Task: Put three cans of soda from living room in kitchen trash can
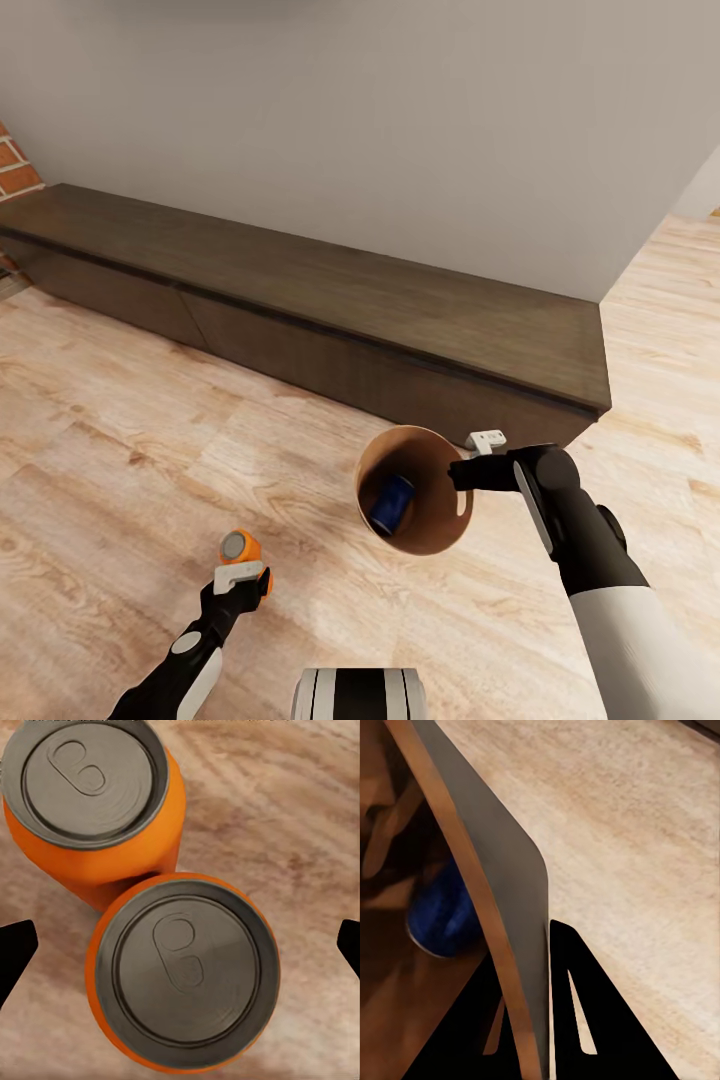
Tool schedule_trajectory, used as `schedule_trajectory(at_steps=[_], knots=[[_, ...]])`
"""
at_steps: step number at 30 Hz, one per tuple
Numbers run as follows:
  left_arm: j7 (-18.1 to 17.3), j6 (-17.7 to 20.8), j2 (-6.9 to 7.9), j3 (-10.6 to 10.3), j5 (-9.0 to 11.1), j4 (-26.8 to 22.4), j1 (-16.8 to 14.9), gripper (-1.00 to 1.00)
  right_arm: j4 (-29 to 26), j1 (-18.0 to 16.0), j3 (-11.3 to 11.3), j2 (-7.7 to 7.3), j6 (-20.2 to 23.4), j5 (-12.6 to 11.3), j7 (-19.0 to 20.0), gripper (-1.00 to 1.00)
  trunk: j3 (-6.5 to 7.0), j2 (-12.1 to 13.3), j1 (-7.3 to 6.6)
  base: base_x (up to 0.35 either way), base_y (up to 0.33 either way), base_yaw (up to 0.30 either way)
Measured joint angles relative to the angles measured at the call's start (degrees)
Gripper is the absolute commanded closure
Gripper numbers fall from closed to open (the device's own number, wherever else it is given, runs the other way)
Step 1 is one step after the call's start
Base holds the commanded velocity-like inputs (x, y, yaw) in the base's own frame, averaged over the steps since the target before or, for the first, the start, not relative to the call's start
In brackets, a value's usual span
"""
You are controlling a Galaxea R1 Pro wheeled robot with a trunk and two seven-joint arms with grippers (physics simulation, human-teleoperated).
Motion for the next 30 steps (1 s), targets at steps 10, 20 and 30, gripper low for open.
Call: schedule_trajectory(at_steps=[10, 20, 30], knots=[[0.0, -0.1, 0.01, 0.0, 0.0, 0.0, 0.0, -1.00, 0.0, 0.0, 0.0, 0.00, 0.1, -0.1, 0.1, 1.00, -0.22, 0.0, 0.03, 0.000, 0.000, 0.000], [0.1, 0.0, -0.01, 0.0, 0.0, 0.0, 0.0, -1.00, 0.0, 0.0, 0.0, 0.08, 0.0, -0.3, 0.0, 1.00, -1.33, -0.1, 0.15, 0.000, 0.000, 0.000], [0.2, -0.2, -0.01, 0.0, 0.0, -0.1, 0.0, 1.00, 0.0, 0.0, 0.0, 0.09, 0.0, -0.2, 0.0, 1.00, -1.33, -0.1, 0.15, 0.000, 0.000, 0.000]])
